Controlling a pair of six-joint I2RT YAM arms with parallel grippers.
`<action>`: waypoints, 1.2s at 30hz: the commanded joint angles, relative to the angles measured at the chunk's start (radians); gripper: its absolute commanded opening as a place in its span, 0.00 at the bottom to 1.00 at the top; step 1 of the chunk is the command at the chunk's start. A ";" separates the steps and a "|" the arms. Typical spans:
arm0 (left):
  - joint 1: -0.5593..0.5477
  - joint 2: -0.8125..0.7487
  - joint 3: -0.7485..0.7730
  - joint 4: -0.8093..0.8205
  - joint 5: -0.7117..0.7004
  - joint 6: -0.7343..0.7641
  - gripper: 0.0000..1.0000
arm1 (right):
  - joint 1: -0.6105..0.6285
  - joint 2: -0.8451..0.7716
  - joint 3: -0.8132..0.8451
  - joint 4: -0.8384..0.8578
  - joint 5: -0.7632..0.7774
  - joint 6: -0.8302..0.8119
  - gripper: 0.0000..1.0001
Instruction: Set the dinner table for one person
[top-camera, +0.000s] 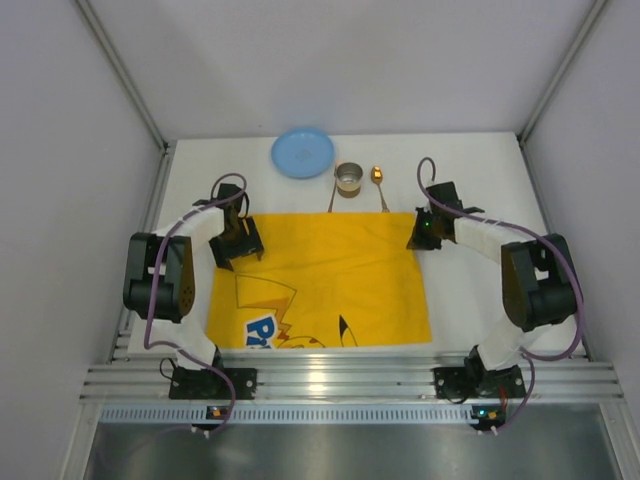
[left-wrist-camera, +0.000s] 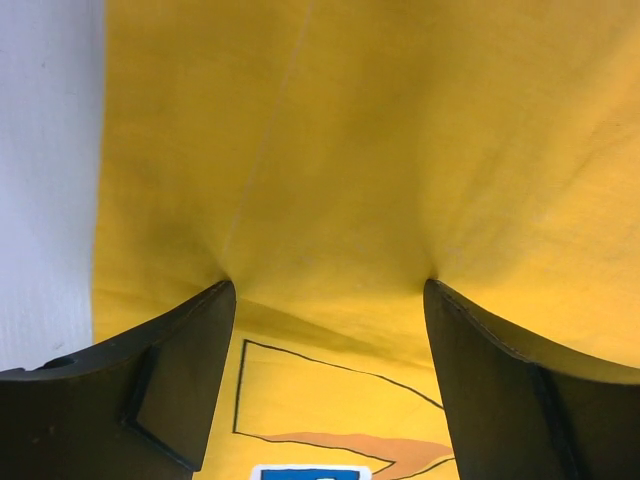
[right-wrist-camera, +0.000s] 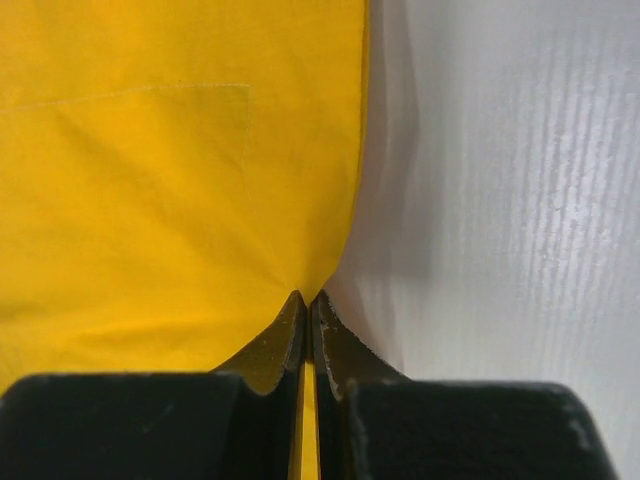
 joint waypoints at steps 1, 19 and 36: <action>0.000 0.001 0.040 0.004 0.013 -0.012 0.81 | -0.019 -0.016 0.048 -0.056 0.084 -0.043 0.00; -0.005 -0.134 0.266 -0.162 -0.007 -0.041 0.84 | -0.005 0.067 0.428 -0.125 0.058 -0.089 0.81; -0.005 -0.292 0.219 -0.202 -0.050 -0.076 0.85 | 0.110 0.774 1.346 -0.576 0.343 -0.174 0.56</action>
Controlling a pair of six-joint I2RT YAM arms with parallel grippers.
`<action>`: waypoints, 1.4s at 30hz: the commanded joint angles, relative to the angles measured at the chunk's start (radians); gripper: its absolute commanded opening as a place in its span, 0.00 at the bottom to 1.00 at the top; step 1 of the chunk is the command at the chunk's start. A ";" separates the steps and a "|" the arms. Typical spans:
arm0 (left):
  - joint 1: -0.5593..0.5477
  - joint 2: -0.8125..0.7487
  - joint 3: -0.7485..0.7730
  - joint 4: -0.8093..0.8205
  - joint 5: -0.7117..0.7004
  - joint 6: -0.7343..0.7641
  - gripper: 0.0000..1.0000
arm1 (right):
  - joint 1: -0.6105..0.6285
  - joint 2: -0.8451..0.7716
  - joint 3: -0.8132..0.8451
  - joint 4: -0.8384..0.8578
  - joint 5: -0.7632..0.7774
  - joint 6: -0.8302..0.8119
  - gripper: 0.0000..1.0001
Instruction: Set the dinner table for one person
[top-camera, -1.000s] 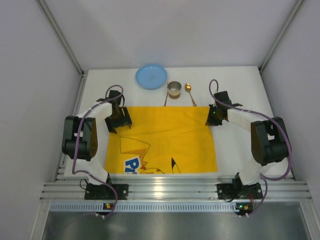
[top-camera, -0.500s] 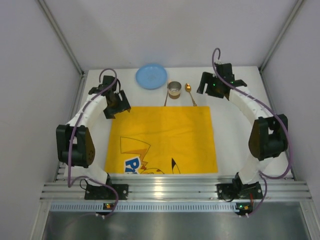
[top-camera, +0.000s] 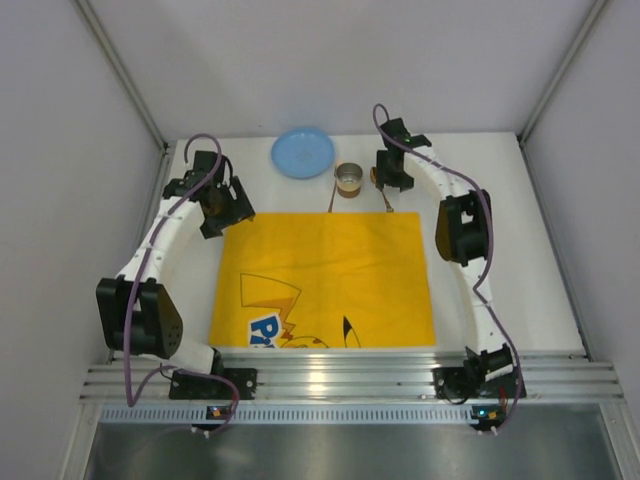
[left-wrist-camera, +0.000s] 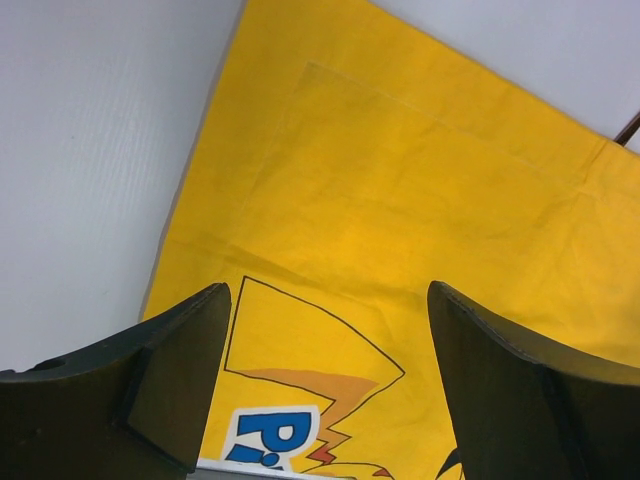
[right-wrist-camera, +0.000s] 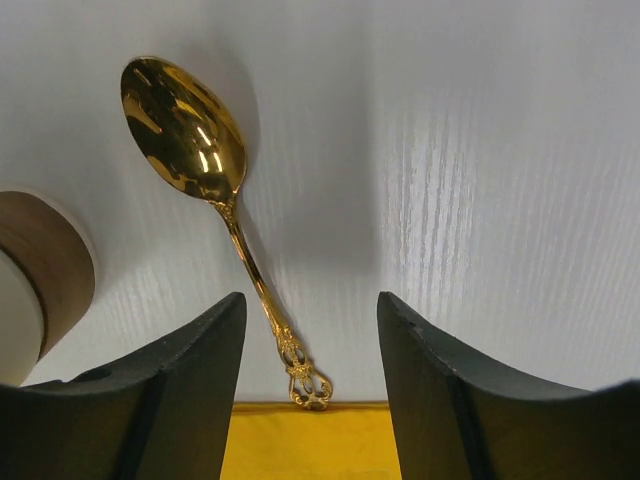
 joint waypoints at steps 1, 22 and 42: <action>-0.002 -0.070 -0.033 -0.026 -0.031 -0.020 0.85 | 0.025 -0.011 0.054 -0.050 0.045 -0.030 0.55; 0.000 -0.098 -0.063 -0.058 -0.100 -0.003 0.85 | 0.053 0.107 0.042 -0.073 0.057 -0.032 0.20; 0.000 -0.130 -0.072 -0.040 -0.081 0.070 0.85 | -0.030 -0.253 0.056 -0.051 0.100 -0.049 0.00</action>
